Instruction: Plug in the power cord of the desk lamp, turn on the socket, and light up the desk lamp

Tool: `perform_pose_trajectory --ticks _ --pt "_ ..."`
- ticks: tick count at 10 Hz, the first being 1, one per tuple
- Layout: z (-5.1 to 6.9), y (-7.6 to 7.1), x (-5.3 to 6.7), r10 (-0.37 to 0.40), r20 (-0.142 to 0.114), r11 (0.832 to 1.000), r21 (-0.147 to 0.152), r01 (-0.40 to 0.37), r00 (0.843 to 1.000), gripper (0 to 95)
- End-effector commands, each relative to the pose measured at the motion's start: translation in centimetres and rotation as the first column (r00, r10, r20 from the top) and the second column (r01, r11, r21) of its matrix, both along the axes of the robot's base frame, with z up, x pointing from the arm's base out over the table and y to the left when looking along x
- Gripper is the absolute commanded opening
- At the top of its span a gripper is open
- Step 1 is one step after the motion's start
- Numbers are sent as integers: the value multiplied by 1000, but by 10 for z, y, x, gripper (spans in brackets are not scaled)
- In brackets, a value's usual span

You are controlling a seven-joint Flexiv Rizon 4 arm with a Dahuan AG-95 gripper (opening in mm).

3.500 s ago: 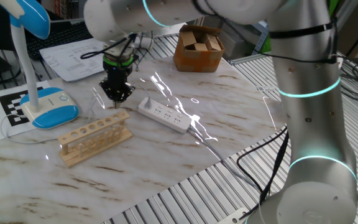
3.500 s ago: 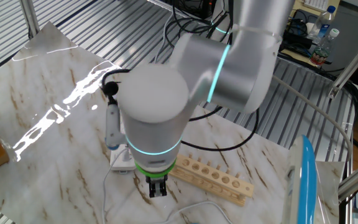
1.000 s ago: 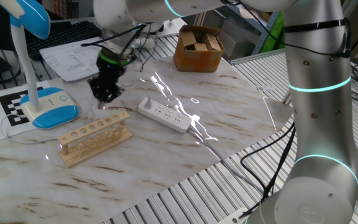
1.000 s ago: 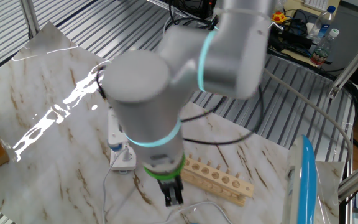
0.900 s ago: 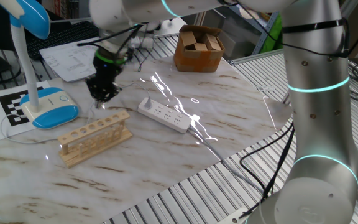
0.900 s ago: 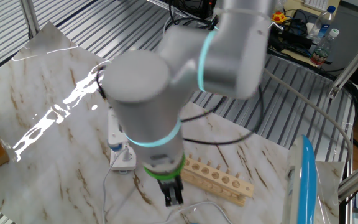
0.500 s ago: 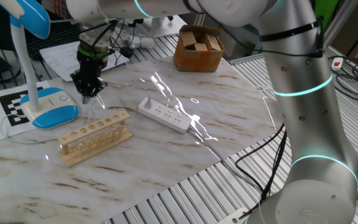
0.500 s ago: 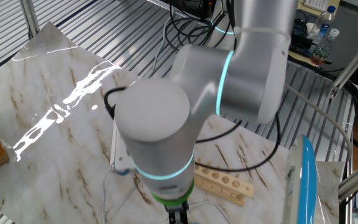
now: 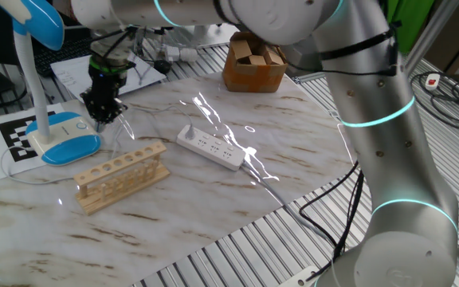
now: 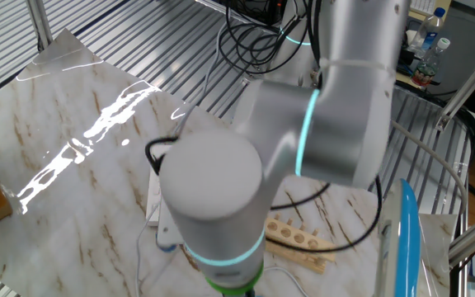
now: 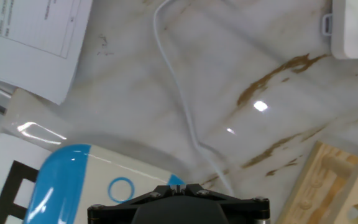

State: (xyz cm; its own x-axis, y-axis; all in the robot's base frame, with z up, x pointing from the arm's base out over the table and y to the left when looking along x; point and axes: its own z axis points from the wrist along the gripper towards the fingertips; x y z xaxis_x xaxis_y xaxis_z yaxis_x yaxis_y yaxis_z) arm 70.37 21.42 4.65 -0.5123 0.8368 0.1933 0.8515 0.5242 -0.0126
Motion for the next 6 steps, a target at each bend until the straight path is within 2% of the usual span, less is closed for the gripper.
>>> perform_pose_trajectory --ticks 1,3,5,6 --pt "-2 1 3 33 3 999 -2 -33 999 0" --pt "-5 3 5 79 16 997 0 -79 997 0" --pt "-8 6 7 80 19 997 4 -80 997 0" --pt "-8 8 8 77 24 997 25 -78 997 0"
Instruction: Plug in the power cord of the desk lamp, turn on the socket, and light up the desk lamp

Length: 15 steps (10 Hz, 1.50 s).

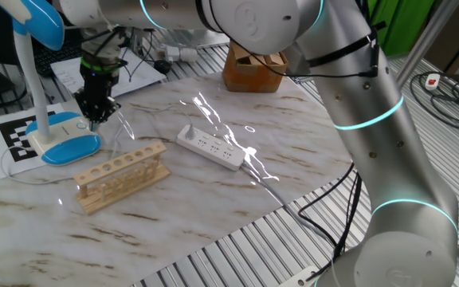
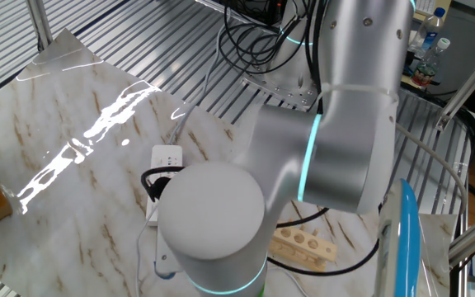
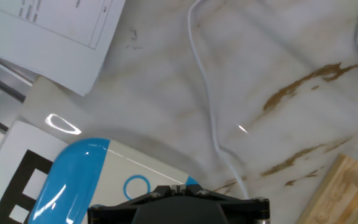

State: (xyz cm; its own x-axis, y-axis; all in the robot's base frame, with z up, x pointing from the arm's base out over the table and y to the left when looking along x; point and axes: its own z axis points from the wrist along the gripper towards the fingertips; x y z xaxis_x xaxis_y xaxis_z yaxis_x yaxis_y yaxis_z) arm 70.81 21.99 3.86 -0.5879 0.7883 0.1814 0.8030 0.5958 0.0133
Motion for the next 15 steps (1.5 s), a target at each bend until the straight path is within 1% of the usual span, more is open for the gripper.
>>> perform_pose_trajectory --ticks 1,2,4,6,7,8,9,11,12,13,14,15 --pt "0 3 5 -19 -2 999 39 19 1000 0" --pt "0 4 5 -19 5 999 48 19 1000 0" --pt "-1 6 9 -7 29 999 52 6 1000 0" --pt "-2 8 10 -8 40 998 59 6 999 0" --pt "-2 7 12 -10 40 998 65 7 999 0" --pt "-1 6 13 -2 38 998 59 -1 999 0" --pt "2 4 13 25 31 998 51 -27 999 0" --pt "4 3 13 34 24 999 42 -35 999 0" --pt "4 3 13 67 20 998 17 -68 998 0" --pt "4 3 13 83 10 996 15 -83 997 0" --pt "4 3 13 135 7 990 39 -135 991 0" --pt "4 3 13 170 15 984 58 -170 985 0"
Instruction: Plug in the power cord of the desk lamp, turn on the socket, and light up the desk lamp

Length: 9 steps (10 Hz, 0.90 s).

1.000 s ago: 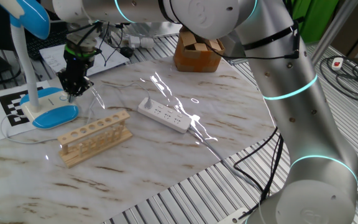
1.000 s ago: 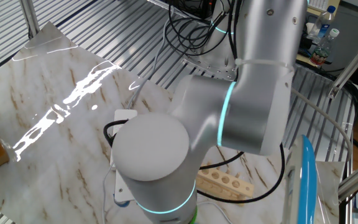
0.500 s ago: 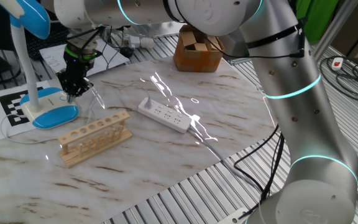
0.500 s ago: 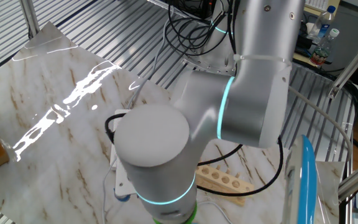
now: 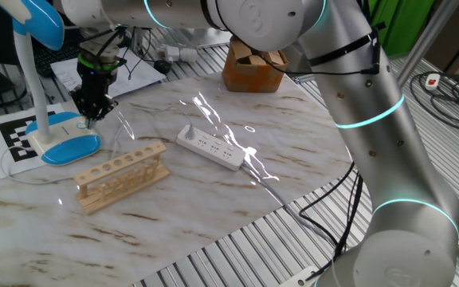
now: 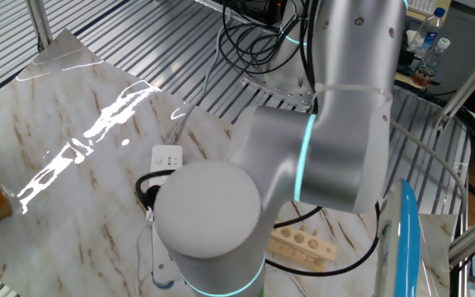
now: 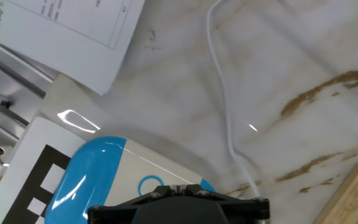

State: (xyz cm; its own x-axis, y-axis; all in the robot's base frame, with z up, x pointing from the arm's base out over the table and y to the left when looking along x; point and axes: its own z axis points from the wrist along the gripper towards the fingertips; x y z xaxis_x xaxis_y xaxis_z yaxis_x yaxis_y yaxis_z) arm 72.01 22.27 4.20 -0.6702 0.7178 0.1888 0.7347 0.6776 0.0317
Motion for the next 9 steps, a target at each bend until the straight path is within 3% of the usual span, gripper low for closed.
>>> perform_pose_trajectory --ticks 1,3,9 --pt "0 0 0 96 2 994 54 -96 995 0" --pt "0 0 0 95 3 992 83 -95 995 0" --pt "5 17 -5 66 5 995 73 -66 998 0"
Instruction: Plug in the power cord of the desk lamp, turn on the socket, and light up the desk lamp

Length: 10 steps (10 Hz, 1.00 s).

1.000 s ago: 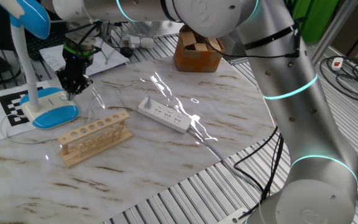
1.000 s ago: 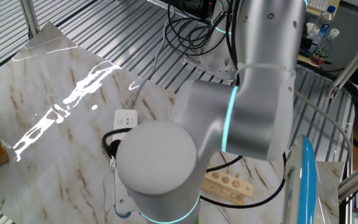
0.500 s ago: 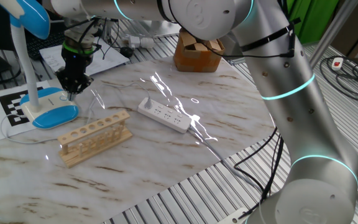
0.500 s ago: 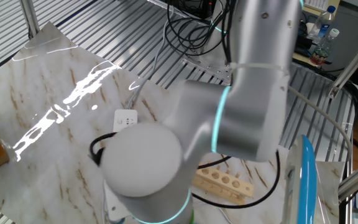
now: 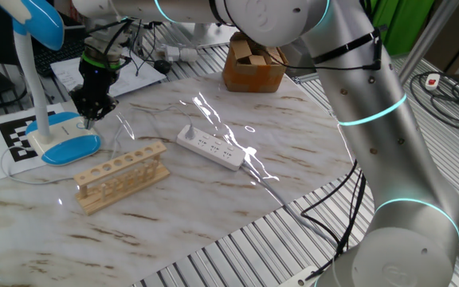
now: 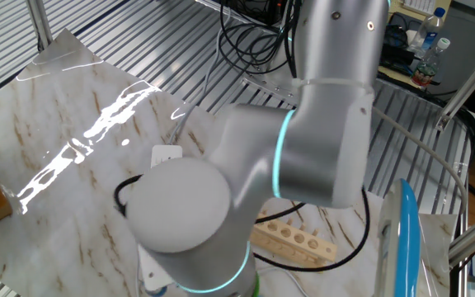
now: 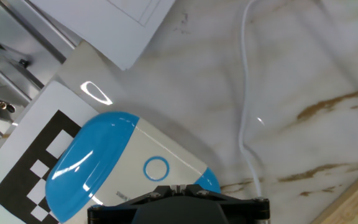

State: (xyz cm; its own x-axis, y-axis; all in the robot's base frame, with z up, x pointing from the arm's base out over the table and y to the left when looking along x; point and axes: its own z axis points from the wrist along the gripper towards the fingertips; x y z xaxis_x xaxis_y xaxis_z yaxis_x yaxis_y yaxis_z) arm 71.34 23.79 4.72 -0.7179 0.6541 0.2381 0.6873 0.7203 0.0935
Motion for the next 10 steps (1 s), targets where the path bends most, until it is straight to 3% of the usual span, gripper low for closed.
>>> perform_pose_trajectory --ticks 1,10 --pt "0 2 2 3 0 1000 -5 -3 1000 0" --pt "-3 1 14 12 40 1000 -27 -10 999 0"
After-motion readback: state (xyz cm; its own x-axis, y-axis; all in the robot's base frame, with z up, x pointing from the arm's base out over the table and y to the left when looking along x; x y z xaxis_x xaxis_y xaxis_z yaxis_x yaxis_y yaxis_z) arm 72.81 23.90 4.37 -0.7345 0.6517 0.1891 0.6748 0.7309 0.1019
